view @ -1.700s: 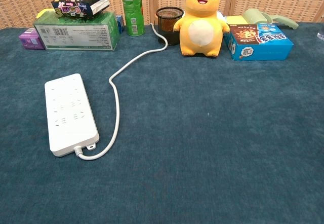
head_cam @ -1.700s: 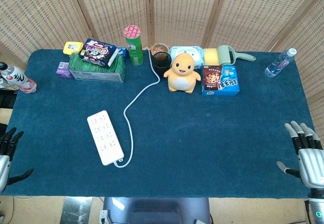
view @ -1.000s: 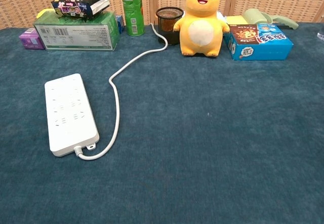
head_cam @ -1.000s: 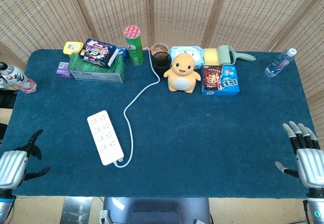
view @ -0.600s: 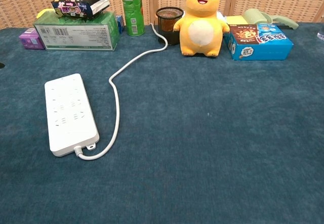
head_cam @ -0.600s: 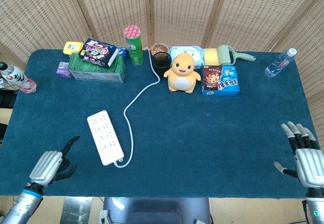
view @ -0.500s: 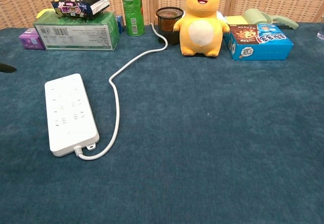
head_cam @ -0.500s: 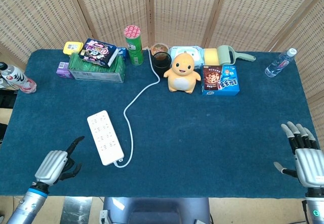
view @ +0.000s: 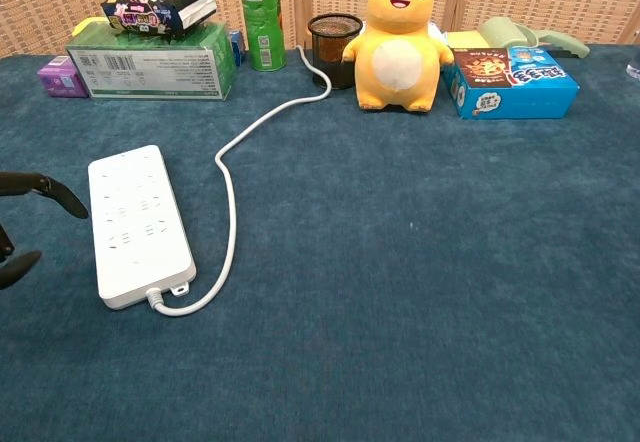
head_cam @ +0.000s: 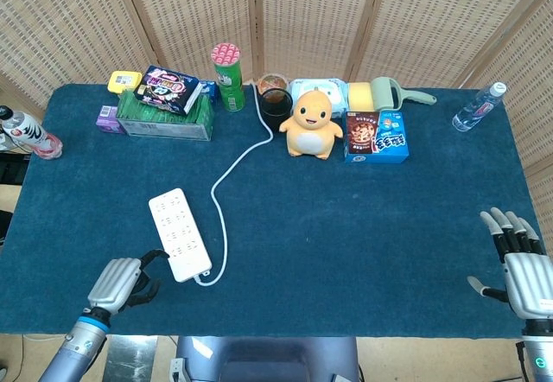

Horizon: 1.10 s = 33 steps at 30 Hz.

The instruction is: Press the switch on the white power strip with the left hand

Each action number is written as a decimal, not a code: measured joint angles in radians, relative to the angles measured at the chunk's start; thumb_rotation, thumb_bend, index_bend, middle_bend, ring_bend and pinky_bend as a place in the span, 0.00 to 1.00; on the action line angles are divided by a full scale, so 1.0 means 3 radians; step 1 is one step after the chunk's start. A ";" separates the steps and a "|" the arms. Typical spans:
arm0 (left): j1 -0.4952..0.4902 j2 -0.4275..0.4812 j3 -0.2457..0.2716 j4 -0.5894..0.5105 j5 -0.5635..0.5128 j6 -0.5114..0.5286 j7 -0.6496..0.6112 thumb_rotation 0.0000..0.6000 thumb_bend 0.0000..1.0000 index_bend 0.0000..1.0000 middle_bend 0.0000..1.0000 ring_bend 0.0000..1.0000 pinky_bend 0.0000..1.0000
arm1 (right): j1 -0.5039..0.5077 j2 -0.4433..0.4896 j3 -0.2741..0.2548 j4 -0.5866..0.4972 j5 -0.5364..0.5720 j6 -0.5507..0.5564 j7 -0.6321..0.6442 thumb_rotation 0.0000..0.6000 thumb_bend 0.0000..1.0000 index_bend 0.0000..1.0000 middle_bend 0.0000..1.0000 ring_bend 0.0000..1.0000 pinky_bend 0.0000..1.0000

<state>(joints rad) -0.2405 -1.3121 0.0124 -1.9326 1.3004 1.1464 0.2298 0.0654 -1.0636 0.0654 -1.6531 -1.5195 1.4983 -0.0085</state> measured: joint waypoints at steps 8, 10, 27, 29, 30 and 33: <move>-0.0115 -0.0189 -0.0056 0.0118 -0.0326 -0.0122 0.0167 1.00 0.52 0.27 1.00 1.00 1.00 | 0.0004 0.0010 0.0008 0.0004 0.0028 -0.0016 0.0027 1.00 0.00 0.03 0.01 0.00 0.00; -0.0136 -0.0234 -0.0066 0.0151 -0.0365 -0.0129 0.0204 1.00 0.52 0.27 1.00 1.00 1.00 | 0.0004 0.0014 0.0013 0.0007 0.0037 -0.0018 0.0041 1.00 0.00 0.03 0.01 0.00 0.00; -0.0242 -0.0302 -0.0013 0.0122 -0.0558 -0.0152 0.0389 1.00 0.52 0.27 1.00 1.00 1.00 | 0.0006 0.0030 0.0018 0.0007 0.0044 -0.0018 0.0080 1.00 0.00 0.03 0.01 0.00 0.00; -0.0263 -0.0311 -0.0012 0.0121 -0.0578 -0.0169 0.0397 1.00 0.52 0.27 1.00 1.00 1.00 | 0.0008 0.0030 0.0021 0.0010 0.0046 -0.0020 0.0079 1.00 0.00 0.03 0.01 0.00 0.00; -0.0268 -0.0316 -0.0012 0.0122 -0.0585 -0.0171 0.0404 1.00 0.52 0.27 1.00 1.00 1.00 | 0.0008 0.0029 0.0021 0.0012 0.0047 -0.0021 0.0080 1.00 0.00 0.03 0.01 0.00 0.00; -0.0285 -0.0331 -0.0008 0.0130 -0.0611 -0.0175 0.0423 1.00 0.52 0.27 1.00 1.00 1.00 | 0.0008 0.0028 0.0023 0.0018 0.0053 -0.0023 0.0085 1.00 0.00 0.03 0.01 0.00 0.00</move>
<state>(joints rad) -0.3261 -1.4113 0.0099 -1.8935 1.1172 1.0938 0.3566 0.0679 -1.0551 0.0722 -1.6475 -1.5035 1.4915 0.0170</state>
